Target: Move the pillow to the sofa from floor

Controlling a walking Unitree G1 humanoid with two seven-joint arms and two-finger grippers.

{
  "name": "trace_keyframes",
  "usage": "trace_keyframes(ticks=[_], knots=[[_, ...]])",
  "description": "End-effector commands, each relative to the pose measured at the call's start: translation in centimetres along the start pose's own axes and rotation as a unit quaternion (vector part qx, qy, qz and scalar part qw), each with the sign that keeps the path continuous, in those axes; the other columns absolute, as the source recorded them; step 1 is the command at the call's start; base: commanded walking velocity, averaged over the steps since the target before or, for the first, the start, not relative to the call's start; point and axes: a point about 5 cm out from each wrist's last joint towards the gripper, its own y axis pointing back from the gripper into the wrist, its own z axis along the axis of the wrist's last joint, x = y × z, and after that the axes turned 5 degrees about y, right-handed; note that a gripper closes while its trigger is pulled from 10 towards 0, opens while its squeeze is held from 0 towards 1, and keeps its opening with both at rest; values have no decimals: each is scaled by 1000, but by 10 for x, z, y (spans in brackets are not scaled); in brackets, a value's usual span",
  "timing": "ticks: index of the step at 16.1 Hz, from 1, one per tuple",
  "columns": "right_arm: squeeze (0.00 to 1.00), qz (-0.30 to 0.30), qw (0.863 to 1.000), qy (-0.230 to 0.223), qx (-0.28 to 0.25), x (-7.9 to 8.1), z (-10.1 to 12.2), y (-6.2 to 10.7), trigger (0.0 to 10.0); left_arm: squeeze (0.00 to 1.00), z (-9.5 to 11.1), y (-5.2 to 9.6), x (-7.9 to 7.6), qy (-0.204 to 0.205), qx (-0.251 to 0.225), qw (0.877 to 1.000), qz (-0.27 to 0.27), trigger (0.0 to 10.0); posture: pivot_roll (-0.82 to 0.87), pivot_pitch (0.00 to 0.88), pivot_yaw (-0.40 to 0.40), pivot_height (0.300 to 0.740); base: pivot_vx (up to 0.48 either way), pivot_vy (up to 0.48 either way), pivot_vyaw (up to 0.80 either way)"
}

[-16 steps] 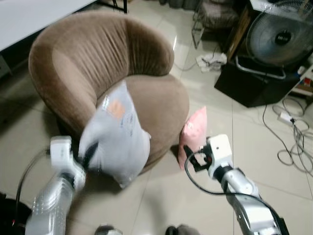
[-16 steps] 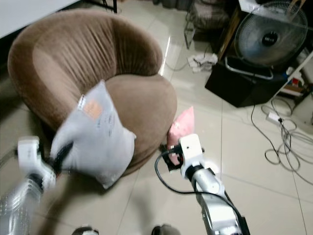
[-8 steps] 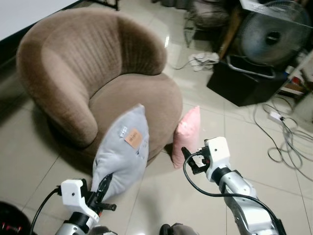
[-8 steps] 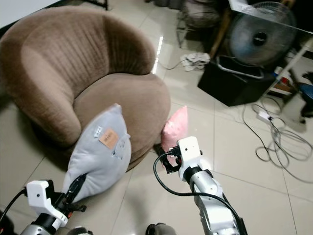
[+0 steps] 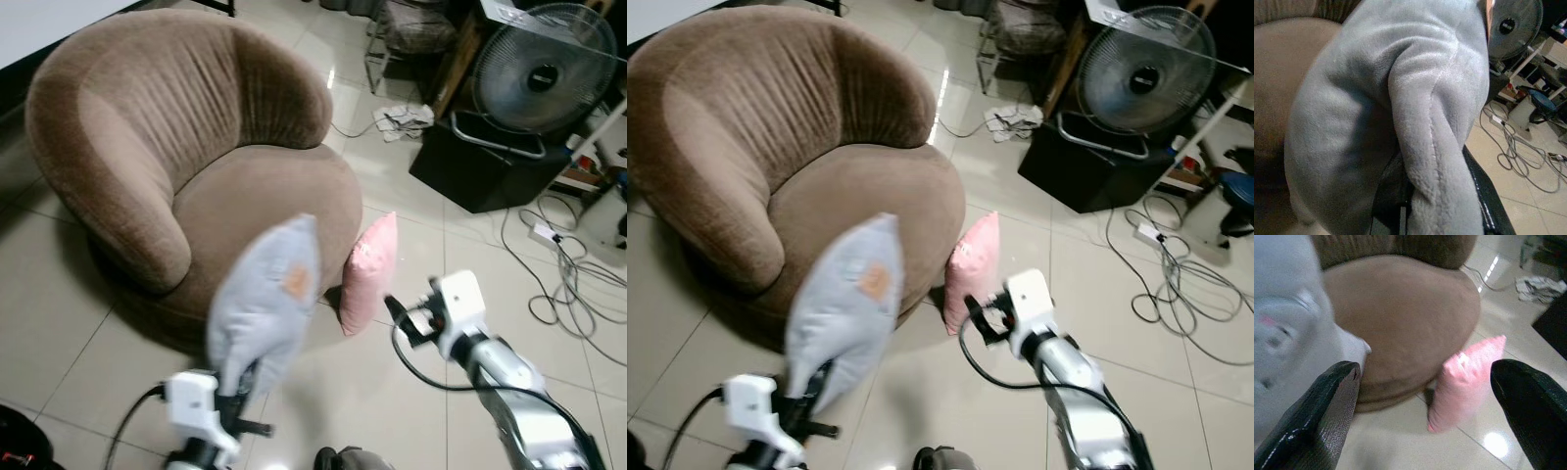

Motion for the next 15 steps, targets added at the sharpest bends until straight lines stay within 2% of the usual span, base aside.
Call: trace_keyframes(ticks=[1,3,6,9,11,13,14,15], knots=[[0,5,1000,4,4,3,-3,-5,10000,0,8,-9,-12,-8,-30,999,-13,0,126,136,-165,740,0,0,0],[0,18,1000,-7,-9,11,1,-15,10000,0,10,-8,-18,-21,-38,999,-20,0,178,145,-144,740,0,0,0],[0,42,999,-29,-7,31,-3,-32,10000,0,11,7,-27,-50,-48,998,-11,0,252,162,-145,740,0,0,0],[0,62,998,-32,-6,44,-5,-36,10000,0,-8,25,-32,-61,-24,998,-2,0,260,193,-169,740,0,0,0],[0,63,998,-30,-1,44,-11,-34,10000,0,-34,32,-47,-46,4,999,4,0,251,204,-185,740,0,0,0],[0,66,997,-28,-2,46,-12,-35,10000,0,-48,37,-59,-40,18,999,8,0,255,204,-206,740,0,0,0],[0,70,997,-25,-2,46,-12,-35,10000,0,-25,36,0,-52,10,998,28,0,261,206,-212,740,0,0,0],[0,74,997,-21,2,46,-13,-36,10000,0,-7,36,29,-58,-5,998,34,0,262,208,-211,740,0,0,0]])
